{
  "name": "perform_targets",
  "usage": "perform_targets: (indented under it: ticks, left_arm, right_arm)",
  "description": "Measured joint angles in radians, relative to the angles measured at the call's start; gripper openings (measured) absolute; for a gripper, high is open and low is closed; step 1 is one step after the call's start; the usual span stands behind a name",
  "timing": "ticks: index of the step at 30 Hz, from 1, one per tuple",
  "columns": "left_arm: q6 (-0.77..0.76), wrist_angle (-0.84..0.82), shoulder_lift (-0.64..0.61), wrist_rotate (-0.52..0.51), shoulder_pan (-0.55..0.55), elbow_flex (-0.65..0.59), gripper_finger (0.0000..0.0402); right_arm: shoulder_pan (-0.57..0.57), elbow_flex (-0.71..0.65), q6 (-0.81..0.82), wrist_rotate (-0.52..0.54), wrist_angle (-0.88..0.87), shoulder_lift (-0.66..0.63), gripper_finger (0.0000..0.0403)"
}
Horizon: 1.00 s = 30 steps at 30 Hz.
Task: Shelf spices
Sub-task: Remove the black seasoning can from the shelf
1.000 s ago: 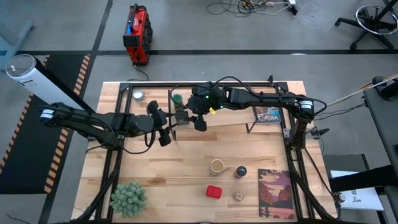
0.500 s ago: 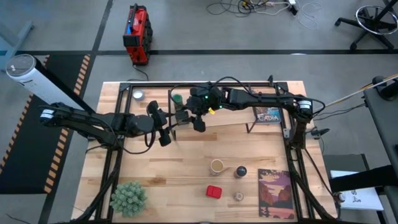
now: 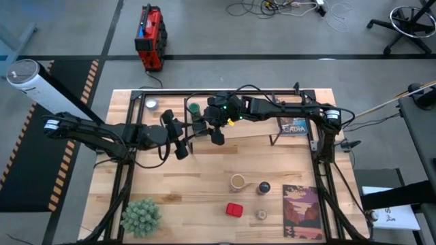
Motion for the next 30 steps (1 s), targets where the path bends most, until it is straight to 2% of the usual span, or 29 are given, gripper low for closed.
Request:
perform_targets:
  ticks: [12,22,30]
  left_arm:
    - [-0.001,-0.001,0.000,0.000,0.000,-0.003,0.0192]
    - [-0.001,-0.001,0.000,0.000,0.000,-0.003,0.0192]
    - [0.000,-0.001,0.000,0.000,0.000,-0.003,0.0192]
  right_arm:
    - [0.000,0.000,-0.008,0.001,-0.001,0.000,0.0187]
    - [0.000,0.000,-0.025,0.011,-0.041,-0.001,0.0121]
    - [0.000,0.000,-0.027,0.028,-0.043,-0.001,0.0130]
